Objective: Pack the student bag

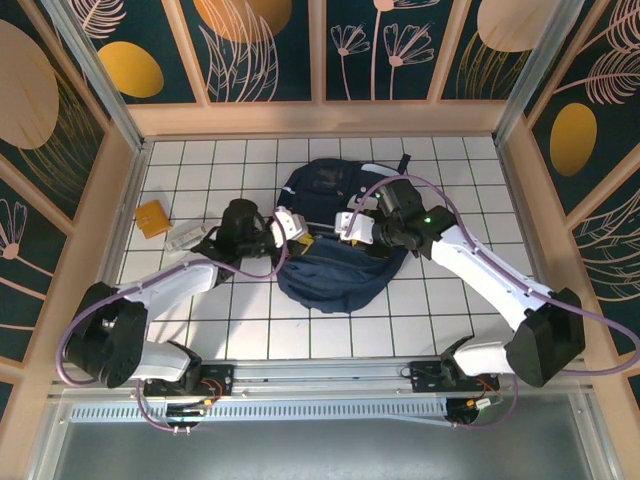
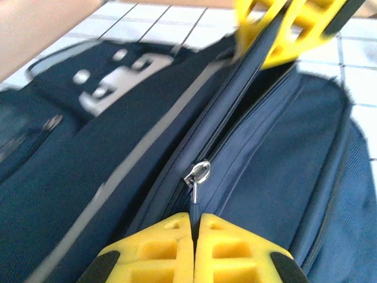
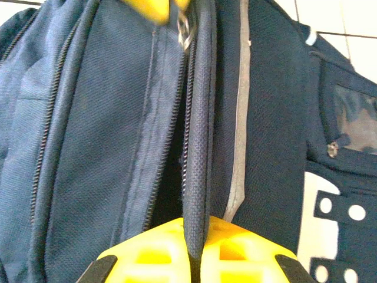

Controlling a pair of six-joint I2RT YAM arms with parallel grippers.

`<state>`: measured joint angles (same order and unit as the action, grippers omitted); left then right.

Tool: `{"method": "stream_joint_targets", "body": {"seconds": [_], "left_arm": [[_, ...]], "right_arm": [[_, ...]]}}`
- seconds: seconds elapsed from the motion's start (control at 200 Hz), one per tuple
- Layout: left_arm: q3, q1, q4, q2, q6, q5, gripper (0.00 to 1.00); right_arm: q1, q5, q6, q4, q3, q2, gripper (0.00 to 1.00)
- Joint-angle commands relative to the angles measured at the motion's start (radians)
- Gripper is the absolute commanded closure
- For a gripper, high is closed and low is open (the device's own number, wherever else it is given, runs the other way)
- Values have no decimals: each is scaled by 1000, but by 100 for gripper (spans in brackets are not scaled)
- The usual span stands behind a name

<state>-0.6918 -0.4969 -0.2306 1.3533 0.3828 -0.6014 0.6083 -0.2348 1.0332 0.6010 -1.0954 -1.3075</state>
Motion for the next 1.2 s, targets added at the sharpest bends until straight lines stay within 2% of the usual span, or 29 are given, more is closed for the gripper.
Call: {"method": "stream_joint_targets", "body": {"seconds": [0.0, 0.105, 0.255, 0.355, 0.395, 0.455, 0.54, 0.641, 0.756, 0.886, 0.971, 1.001, 1.036, 1.136, 1.196], "left_arm": [[67, 79, 25, -66, 45, 156, 100], [112, 149, 21, -105, 39, 193, 100], [132, 210, -26, -91, -59, 211, 100], [123, 206, -16, -84, -83, 66, 100], [141, 200, -35, -102, -99, 45, 100], [159, 180, -46, -142, -110, 40, 100], [167, 131, -36, -201, -153, 22, 100], [175, 72, -28, -250, -221, 29, 100], [188, 44, -77, -275, -318, 12, 100], [204, 10, -101, -298, -387, 34, 100], [215, -3, -114, -309, -413, 28, 100], [213, -2, -104, -316, -410, 36, 100], [210, -3, -82, -329, -389, 62, 100], [197, 8, 6, -344, -293, 237, 100], [186, 58, 35, -321, -236, 242, 100]], "right_arm": [[-13, 28, 67, -4, 47, 97, 100], [-13, 27, 87, -15, 63, 129, 100], [-10, 54, 133, -53, 86, 152, 100], [-7, 75, 119, -65, 75, 125, 100], [-5, 75, 102, -80, 79, 116, 100], [7, 78, 83, -112, 95, 107, 85], [51, 71, 38, -169, 120, 85, 72], [122, 114, -22, -199, 110, 19, 70], [205, 333, -101, -322, 117, -47, 67], [258, 486, -171, -428, 99, -78, 70], [282, 496, -131, -446, 101, -71, 91], [287, 493, -89, -454, 117, -59, 95], [286, 471, -46, -477, 144, -37, 100], [264, 300, 114, -461, 193, 37, 100], [253, 224, 216, -411, 198, 62, 100]]}}
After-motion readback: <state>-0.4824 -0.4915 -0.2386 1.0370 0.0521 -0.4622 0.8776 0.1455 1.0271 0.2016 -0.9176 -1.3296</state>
